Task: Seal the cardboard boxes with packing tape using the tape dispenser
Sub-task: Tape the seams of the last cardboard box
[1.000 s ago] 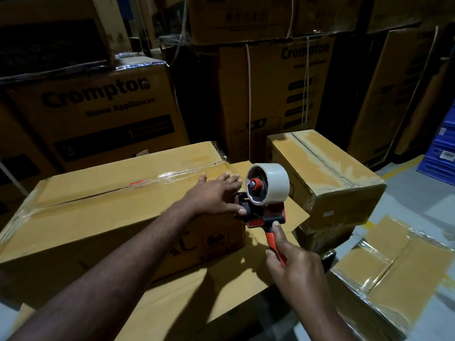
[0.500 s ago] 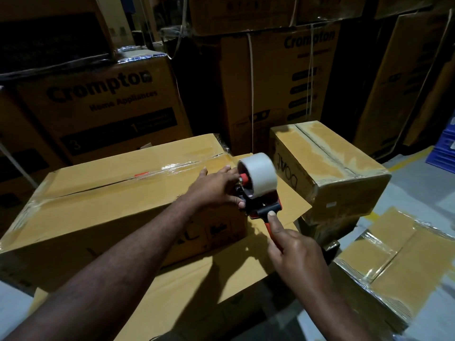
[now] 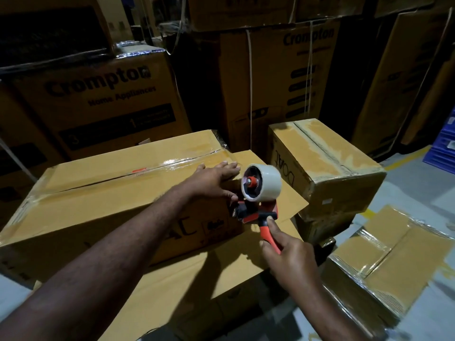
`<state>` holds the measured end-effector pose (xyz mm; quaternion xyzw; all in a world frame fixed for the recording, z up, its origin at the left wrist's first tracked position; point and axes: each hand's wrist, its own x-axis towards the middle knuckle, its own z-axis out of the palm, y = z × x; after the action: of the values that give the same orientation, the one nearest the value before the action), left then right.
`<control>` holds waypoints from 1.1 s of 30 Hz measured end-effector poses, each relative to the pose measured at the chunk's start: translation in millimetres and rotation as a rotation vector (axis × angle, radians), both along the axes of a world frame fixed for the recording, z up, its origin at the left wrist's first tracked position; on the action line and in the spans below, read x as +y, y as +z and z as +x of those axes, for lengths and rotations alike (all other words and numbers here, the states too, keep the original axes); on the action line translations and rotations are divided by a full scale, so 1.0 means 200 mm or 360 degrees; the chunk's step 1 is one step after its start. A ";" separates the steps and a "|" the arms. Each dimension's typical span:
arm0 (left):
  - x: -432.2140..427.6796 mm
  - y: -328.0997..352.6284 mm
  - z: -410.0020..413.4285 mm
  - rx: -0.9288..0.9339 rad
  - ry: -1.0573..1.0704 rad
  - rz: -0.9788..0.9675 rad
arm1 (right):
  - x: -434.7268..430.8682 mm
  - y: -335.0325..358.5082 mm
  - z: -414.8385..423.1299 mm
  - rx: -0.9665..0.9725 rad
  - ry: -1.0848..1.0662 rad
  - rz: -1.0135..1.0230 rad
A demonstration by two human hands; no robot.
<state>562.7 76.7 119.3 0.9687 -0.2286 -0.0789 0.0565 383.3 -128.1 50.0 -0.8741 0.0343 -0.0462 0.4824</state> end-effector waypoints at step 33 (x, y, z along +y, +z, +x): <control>0.03 0.07 -0.15 -0.0369 0.0121 -0.0305 | -0.02 0.41 0.27 -0.0307 -0.0420 0.0049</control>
<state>532.3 82.2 132.6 0.9694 -0.2033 0.0578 0.1249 438.2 -131.7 132.2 -0.8459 0.1032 -0.1925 0.4865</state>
